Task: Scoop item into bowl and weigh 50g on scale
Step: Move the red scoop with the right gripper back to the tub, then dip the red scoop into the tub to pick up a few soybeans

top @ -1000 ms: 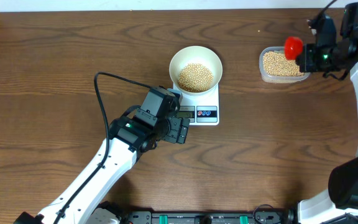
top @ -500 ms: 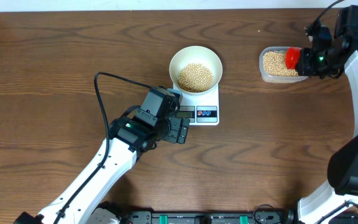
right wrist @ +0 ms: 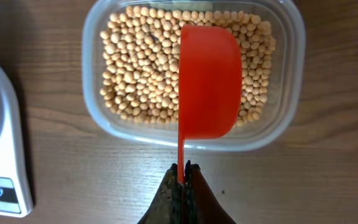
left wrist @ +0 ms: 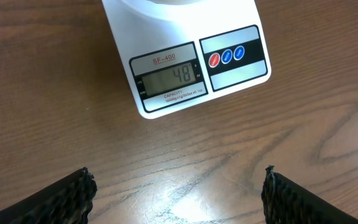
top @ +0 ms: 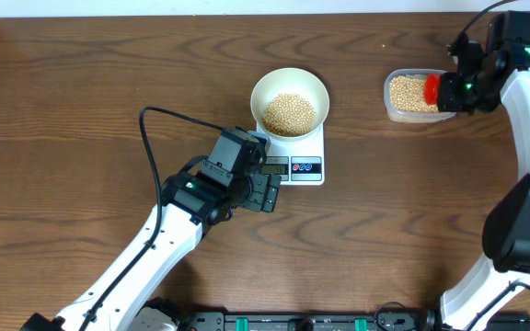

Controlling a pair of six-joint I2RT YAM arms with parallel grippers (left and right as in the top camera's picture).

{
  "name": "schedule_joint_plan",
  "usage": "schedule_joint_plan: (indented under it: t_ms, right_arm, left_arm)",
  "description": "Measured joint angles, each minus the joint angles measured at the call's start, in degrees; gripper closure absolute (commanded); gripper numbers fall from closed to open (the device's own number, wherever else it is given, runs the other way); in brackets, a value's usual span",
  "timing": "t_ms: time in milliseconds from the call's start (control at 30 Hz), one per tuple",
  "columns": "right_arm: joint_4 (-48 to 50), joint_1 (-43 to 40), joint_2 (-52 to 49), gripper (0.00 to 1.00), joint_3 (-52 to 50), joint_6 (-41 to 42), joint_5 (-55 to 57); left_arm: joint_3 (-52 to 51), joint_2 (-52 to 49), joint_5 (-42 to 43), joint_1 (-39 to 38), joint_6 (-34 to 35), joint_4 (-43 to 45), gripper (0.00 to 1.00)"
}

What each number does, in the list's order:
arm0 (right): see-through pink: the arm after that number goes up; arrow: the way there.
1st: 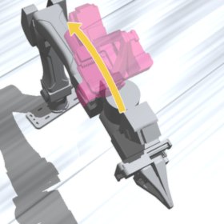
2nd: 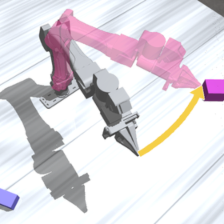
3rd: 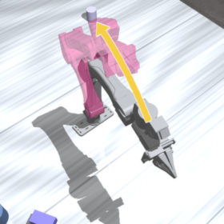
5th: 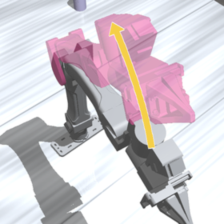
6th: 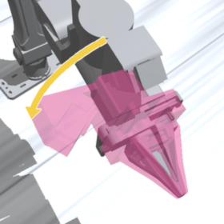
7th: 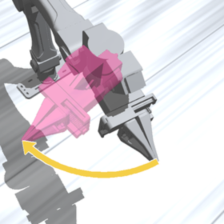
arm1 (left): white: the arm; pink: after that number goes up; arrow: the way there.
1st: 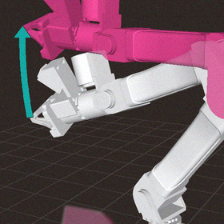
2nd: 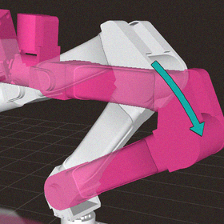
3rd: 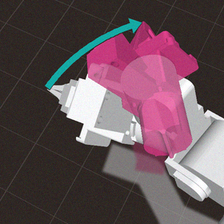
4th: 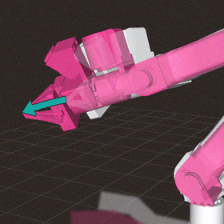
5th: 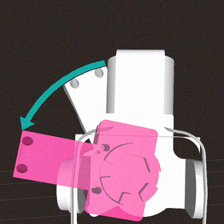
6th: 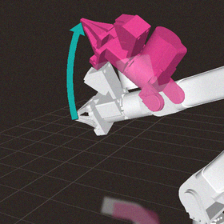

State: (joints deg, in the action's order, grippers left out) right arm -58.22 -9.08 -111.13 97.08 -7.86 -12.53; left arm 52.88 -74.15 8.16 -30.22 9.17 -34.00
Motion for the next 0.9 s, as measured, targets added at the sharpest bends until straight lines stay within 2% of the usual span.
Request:
schedule_joint_plan:
  t_ms: [367,700,900]
  right_arm:
    - [1.5,0.0,-5.6,0.99,0.0,0.2,-2.4]
    - [2.5,-0.2,-5.4,0.99,0.0,0.2,-3.2]
    - [1.9,-1.4,-2.0,0.99,0.0,0.2,-3.5]
  left_arm:
    - [0.0,0.0,0.0,0.0,0.0,0.0,0.12]
    - [0.0,0.0,0.0,0.0,0.0,0.0,0.12]
    - [0.0,0.0,0.0,0.0,0.0,0.0,0.12]
